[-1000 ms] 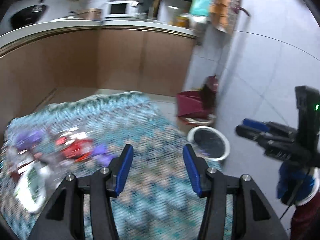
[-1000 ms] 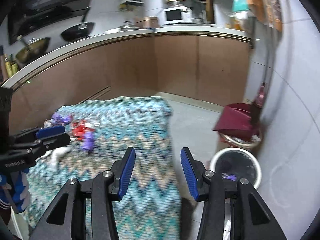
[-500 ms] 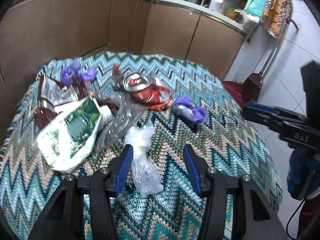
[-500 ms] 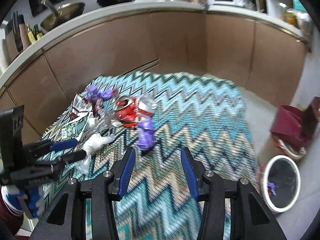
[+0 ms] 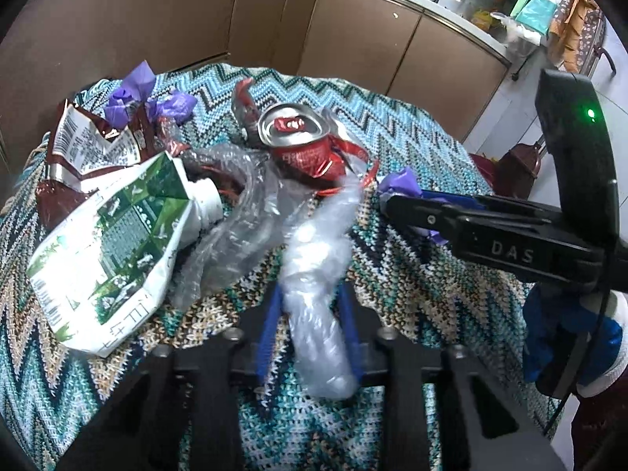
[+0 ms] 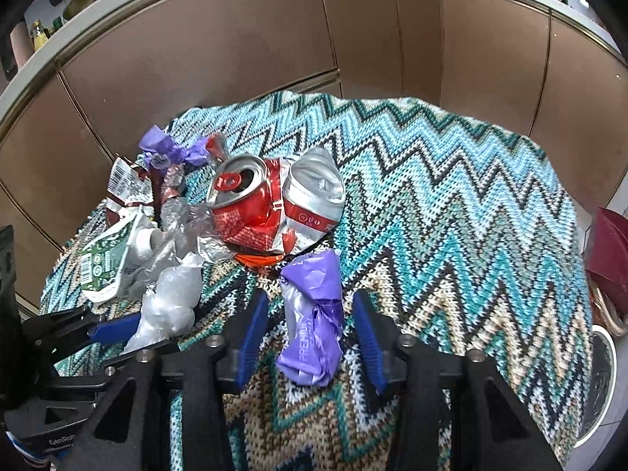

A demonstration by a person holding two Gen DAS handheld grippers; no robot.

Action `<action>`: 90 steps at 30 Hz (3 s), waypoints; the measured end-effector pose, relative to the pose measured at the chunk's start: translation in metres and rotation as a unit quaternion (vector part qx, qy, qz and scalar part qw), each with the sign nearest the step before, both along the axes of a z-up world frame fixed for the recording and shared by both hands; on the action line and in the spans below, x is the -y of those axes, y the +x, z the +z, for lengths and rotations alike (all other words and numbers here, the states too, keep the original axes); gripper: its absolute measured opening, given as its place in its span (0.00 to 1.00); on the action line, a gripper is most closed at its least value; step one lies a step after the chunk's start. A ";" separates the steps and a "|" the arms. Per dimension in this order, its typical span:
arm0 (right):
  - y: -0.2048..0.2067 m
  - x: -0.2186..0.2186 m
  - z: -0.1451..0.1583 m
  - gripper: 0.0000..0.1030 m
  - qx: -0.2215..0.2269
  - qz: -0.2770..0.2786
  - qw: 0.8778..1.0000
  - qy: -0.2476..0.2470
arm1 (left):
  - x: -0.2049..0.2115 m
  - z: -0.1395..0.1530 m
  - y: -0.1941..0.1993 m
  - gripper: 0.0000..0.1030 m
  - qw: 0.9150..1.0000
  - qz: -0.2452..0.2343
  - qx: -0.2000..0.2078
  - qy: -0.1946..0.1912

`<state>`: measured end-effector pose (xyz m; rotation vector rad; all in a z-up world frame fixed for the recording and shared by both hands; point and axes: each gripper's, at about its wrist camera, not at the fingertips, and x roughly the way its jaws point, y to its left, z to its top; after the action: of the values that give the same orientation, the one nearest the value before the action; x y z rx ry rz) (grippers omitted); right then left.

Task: Collect trash
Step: 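Grasp the clear plastic bag with left tool while right tool grasps purple wrapper, then carry the plastic bag and purple wrapper to the bin and release both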

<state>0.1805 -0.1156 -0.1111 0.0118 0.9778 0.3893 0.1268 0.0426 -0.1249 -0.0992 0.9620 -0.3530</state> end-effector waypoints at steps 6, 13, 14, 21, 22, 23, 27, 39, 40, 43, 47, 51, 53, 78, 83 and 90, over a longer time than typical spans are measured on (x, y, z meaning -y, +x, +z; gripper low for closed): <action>-0.008 0.003 0.001 0.27 0.010 0.006 1.000 -0.011 | 0.002 0.000 -0.003 0.14 1.000 -0.002 0.012 0.008; -0.046 0.023 0.023 0.27 0.031 -0.009 0.999 0.000 | 0.017 0.020 -0.031 0.14 0.997 -0.020 0.057 0.040; -0.052 0.026 0.026 0.27 0.034 -0.012 0.999 0.001 | 0.021 0.025 -0.037 0.13 0.996 -0.023 0.067 0.046; -0.100 0.043 0.056 0.27 0.061 -0.032 0.998 0.008 | 0.045 0.051 -0.076 0.13 0.988 -0.051 0.122 0.077; -0.107 0.045 0.061 0.27 0.066 -0.035 0.997 0.009 | 0.048 0.055 -0.081 0.13 0.987 -0.055 0.131 0.081; -0.111 0.046 0.064 0.27 0.069 -0.037 0.997 0.009 | 0.051 0.058 -0.085 0.13 0.985 -0.058 0.137 0.084; -0.134 0.055 0.076 0.27 0.083 -0.048 0.995 0.014 | 0.061 0.071 -0.102 0.13 0.980 -0.072 0.160 0.095; -0.169 0.117 0.083 0.27 0.107 -0.109 0.988 0.032 | 0.107 0.091 -0.120 0.13 0.966 -0.120 0.191 0.125; -0.171 0.126 0.083 0.27 0.108 -0.117 0.987 0.033 | 0.114 0.092 -0.118 0.13 0.965 -0.128 0.191 0.127; -0.177 0.150 0.081 0.27 0.112 -0.138 0.983 0.034 | 0.136 0.093 -0.115 0.13 0.962 -0.146 0.191 0.132; -0.185 0.190 0.075 0.27 0.114 -0.176 0.977 0.037 | 0.175 0.093 -0.110 0.13 0.954 -0.181 0.194 0.140; -0.194 0.234 0.067 0.27 0.115 -0.221 0.968 0.037 | 0.214 0.092 -0.104 0.13 0.946 -0.216 0.196 0.144; -0.198 0.257 0.062 0.27 0.115 -0.245 0.962 0.037 | 0.237 0.091 -0.100 0.13 0.941 -0.234 0.198 0.146; -0.118 0.462 -0.083 0.30 0.014 -0.392 0.920 0.020 | 0.537 -0.019 0.037 0.16 0.915 -0.388 0.015 0.114; -0.106 0.473 -0.096 0.39 0.005 -0.393 0.919 0.000 | 0.555 -0.033 0.058 0.22 0.922 -0.377 -0.017 0.085; -0.109 0.471 -0.090 0.48 0.003 -0.405 0.914 -0.020 | 0.554 -0.024 0.061 0.40 0.926 -0.372 -0.022 0.054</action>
<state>0.0714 -0.5862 -0.2012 0.3688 0.8903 -0.3981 0.1879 -0.5115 -0.1489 0.3750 1.0381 -0.9988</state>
